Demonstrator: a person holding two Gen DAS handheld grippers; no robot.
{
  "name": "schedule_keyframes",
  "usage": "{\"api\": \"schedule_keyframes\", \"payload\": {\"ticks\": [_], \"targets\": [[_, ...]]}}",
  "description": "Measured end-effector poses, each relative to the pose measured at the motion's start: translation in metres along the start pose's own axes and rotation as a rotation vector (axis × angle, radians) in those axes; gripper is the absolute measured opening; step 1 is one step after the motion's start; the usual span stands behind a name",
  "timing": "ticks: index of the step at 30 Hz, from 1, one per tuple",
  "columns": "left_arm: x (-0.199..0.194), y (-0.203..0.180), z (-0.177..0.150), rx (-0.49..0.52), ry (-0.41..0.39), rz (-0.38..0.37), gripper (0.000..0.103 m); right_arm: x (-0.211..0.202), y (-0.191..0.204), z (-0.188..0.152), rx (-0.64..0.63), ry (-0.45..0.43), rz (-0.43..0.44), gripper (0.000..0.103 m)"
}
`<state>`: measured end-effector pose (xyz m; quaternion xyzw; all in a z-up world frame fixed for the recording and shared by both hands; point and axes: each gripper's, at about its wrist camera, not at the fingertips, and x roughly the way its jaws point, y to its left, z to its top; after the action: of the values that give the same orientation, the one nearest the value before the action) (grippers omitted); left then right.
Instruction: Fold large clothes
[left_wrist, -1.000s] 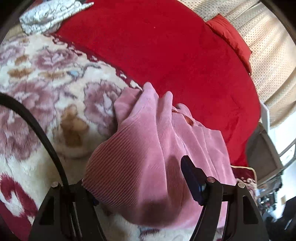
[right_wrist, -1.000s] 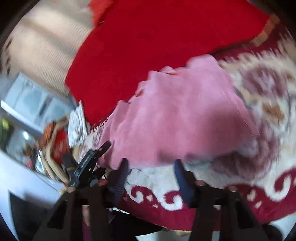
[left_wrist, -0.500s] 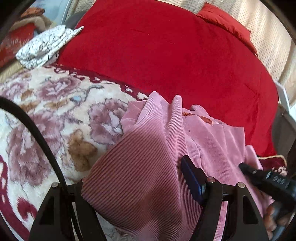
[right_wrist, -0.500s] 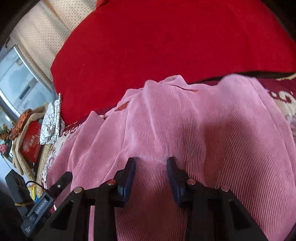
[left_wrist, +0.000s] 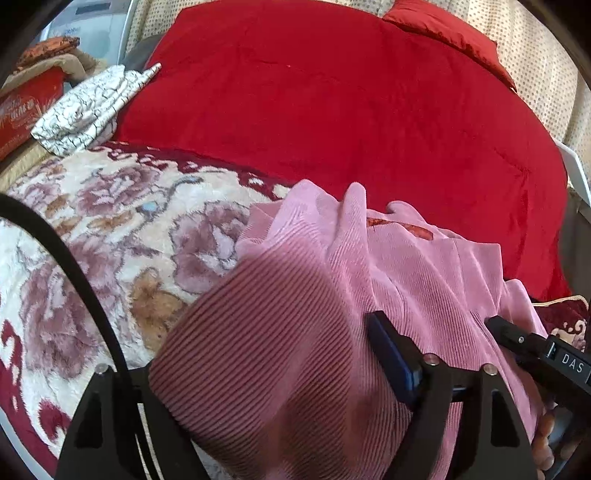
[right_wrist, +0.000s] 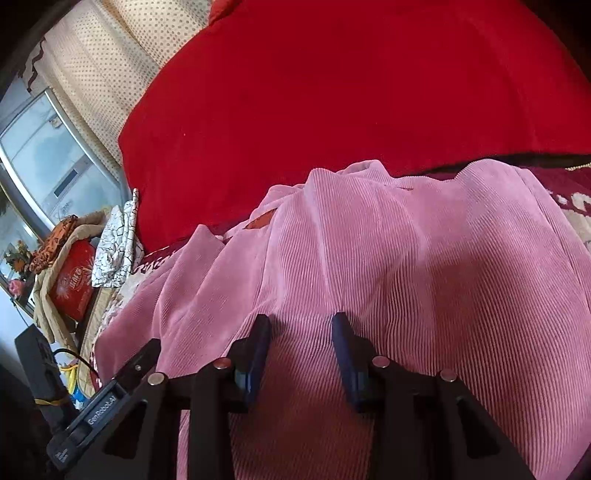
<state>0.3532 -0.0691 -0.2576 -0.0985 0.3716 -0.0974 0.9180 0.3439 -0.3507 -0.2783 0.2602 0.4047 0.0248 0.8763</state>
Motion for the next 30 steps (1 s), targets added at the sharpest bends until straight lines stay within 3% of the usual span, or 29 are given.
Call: {"api": "schedule_keyframes", "payload": {"ticks": [2,5,7,9,11,14,16,20,26,29,30], "targets": [[0.006,0.005,0.002,-0.031,0.039,-0.061,0.086,-0.002,0.0,-0.001,0.01,0.001,0.0,0.038],[0.018,0.027,0.004,-0.16,0.114,-0.194,0.086,-0.012,-0.002,0.001,0.038,-0.001,0.03,0.038],[0.025,0.039,0.004,-0.232,0.146,-0.252,0.085,-0.03,-0.003,0.001,0.049,-0.047,0.06,0.038],[0.027,0.046,0.004,-0.27,0.144,-0.273,0.073,-0.037,0.0,0.0,0.048,-0.106,0.064,0.038],[0.026,0.043,0.003,-0.244,0.125,-0.282,0.057,-0.037,-0.009,-0.004,0.072,-0.124,0.068,0.038],[0.019,0.031,0.006,-0.158,0.083,-0.247,0.045,-0.006,-0.025,-0.013,0.135,-0.008,0.067,0.038],[0.017,0.03,0.007,-0.141,0.074,-0.249,0.038,-0.007,-0.022,-0.012,0.097,-0.02,0.061,0.038],[0.008,0.026,0.012,-0.077,0.05,-0.248,0.028,-0.013,-0.028,-0.011,0.138,-0.007,0.097,0.038],[-0.012,-0.003,0.013,0.114,-0.043,-0.147,0.026,-0.036,-0.022,-0.005,0.121,-0.08,0.146,0.041],[-0.015,-0.013,0.013,0.164,-0.052,-0.098,0.025,-0.006,-0.026,-0.009,0.145,0.05,0.085,0.039],[-0.016,-0.016,0.013,0.176,-0.049,-0.085,0.025,-0.002,-0.027,-0.01,0.139,0.051,0.077,0.039]]}}
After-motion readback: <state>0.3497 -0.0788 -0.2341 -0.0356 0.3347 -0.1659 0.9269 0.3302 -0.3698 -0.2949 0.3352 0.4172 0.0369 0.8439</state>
